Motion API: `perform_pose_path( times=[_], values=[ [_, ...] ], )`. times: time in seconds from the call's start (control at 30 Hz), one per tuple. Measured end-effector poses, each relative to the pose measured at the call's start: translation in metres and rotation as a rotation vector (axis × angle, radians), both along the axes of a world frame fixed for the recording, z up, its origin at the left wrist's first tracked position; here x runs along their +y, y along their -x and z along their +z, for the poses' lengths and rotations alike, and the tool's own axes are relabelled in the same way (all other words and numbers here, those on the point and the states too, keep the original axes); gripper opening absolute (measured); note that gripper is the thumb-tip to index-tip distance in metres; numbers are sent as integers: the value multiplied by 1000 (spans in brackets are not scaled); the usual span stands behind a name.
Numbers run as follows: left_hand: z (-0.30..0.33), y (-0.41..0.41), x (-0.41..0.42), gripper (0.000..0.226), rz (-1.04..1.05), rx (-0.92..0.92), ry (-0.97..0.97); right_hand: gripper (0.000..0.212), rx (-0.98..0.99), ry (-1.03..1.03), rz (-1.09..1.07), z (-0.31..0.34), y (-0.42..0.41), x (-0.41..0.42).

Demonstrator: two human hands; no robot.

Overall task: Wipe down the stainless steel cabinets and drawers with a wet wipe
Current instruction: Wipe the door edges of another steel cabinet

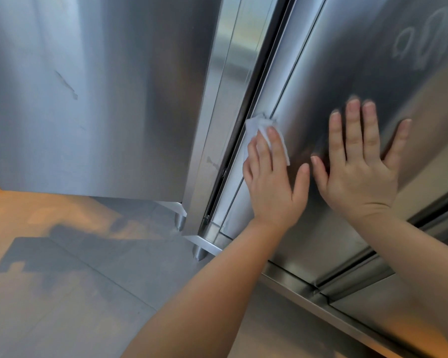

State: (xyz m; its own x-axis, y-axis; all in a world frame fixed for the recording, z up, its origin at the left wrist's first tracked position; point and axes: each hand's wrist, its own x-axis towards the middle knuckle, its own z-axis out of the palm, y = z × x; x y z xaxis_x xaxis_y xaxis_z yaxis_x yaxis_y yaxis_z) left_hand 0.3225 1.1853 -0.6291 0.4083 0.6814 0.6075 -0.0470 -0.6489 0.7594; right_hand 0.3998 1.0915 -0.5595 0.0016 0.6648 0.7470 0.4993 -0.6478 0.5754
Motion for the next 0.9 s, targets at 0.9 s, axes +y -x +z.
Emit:
perform_pose_path(
  times=[0.9],
  values=[
    [-103, 7, -29, 85, -60, 30, 652, 68, -8, -15, -19, -2, -6, 1]
  ],
)
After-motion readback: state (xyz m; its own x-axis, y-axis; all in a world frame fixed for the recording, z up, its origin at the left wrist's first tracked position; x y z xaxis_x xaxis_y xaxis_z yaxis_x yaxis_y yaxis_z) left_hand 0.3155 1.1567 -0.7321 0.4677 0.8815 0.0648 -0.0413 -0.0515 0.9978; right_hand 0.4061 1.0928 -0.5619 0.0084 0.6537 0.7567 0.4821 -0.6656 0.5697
